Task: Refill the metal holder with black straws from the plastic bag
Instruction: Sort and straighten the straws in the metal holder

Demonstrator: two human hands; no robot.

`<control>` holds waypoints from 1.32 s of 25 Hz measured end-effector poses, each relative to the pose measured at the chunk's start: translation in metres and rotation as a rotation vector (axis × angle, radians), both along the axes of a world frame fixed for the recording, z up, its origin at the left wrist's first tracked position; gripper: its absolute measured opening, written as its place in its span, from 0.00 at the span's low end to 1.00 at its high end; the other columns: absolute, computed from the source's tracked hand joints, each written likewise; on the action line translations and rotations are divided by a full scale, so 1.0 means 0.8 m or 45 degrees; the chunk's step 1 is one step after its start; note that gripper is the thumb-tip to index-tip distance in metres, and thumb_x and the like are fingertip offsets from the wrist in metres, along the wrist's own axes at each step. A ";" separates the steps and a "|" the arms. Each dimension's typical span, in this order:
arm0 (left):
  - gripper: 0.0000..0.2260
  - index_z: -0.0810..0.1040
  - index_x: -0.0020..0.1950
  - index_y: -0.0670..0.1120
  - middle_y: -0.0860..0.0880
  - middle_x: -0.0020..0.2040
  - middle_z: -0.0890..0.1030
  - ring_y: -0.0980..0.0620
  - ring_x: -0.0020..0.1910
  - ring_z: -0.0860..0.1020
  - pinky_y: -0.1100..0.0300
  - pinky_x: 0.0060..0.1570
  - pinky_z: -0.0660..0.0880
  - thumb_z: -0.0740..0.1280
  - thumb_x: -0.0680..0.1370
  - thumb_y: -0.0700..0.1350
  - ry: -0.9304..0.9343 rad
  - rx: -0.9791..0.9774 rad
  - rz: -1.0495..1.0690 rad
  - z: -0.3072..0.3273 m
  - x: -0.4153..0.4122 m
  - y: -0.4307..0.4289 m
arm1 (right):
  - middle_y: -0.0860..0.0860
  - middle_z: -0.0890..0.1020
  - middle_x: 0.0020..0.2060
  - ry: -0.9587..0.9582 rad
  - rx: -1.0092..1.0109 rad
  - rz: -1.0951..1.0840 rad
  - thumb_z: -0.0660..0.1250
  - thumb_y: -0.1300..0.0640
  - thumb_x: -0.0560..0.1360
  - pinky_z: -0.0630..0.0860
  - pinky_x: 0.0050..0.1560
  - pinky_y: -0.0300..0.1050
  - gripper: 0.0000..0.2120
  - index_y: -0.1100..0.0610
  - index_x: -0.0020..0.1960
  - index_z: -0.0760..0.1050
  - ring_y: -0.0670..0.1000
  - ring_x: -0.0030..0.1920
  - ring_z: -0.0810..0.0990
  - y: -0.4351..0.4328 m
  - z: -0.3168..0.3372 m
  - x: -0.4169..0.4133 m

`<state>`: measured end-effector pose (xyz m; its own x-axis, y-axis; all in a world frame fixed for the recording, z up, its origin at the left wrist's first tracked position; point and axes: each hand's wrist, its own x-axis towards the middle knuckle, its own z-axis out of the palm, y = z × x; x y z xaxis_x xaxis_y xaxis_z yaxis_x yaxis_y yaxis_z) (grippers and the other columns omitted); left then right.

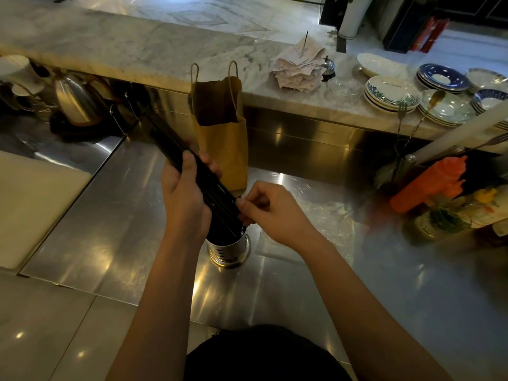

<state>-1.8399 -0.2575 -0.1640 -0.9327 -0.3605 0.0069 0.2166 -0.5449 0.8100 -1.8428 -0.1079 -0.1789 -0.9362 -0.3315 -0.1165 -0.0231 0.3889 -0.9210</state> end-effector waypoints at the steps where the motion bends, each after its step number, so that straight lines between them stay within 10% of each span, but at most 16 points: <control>1: 0.08 0.70 0.59 0.44 0.51 0.39 0.75 0.55 0.38 0.76 0.59 0.44 0.75 0.53 0.84 0.41 0.022 -0.112 -0.012 -0.001 0.000 0.001 | 0.51 0.85 0.42 0.025 0.058 0.040 0.68 0.55 0.77 0.81 0.46 0.40 0.05 0.57 0.47 0.76 0.47 0.42 0.84 -0.002 -0.003 0.001; 6: 0.06 0.72 0.56 0.47 0.50 0.43 0.78 0.49 0.44 0.80 0.52 0.50 0.77 0.56 0.83 0.41 0.064 -0.532 -0.089 -0.020 0.002 0.005 | 0.49 0.82 0.58 0.026 0.042 0.125 0.68 0.51 0.76 0.78 0.58 0.40 0.19 0.52 0.66 0.73 0.46 0.57 0.81 -0.014 -0.012 -0.006; 15: 0.08 0.72 0.56 0.45 0.62 0.44 0.82 0.61 0.50 0.80 0.66 0.55 0.76 0.54 0.84 0.38 0.018 -0.891 -0.218 -0.044 0.012 0.000 | 0.52 0.84 0.51 0.005 0.097 -0.014 0.65 0.58 0.78 0.79 0.56 0.43 0.08 0.55 0.56 0.78 0.50 0.52 0.83 -0.042 -0.062 -0.004; 21: 0.18 0.65 0.56 0.64 0.79 0.48 0.75 0.76 0.52 0.74 0.77 0.55 0.68 0.54 0.84 0.38 -0.104 -1.035 -0.276 -0.061 0.008 -0.006 | 0.50 0.84 0.53 0.022 0.121 -0.100 0.62 0.59 0.79 0.77 0.54 0.37 0.10 0.54 0.59 0.77 0.47 0.52 0.81 -0.053 -0.079 -0.002; 33: 0.13 0.66 0.67 0.44 0.60 0.50 0.78 0.66 0.47 0.80 0.74 0.48 0.74 0.59 0.82 0.39 -0.140 -1.115 -0.257 -0.107 0.005 -0.005 | 0.49 0.83 0.55 0.118 -0.179 -0.363 0.66 0.56 0.78 0.78 0.60 0.47 0.14 0.55 0.64 0.74 0.47 0.56 0.82 -0.053 -0.039 -0.007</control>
<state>-1.8359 -0.2612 -0.2498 -0.9892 -0.0977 0.1091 0.0808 0.2571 0.9630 -1.8481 -0.1500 -0.2099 -0.9981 -0.0613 0.0021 -0.0180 0.2607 -0.9652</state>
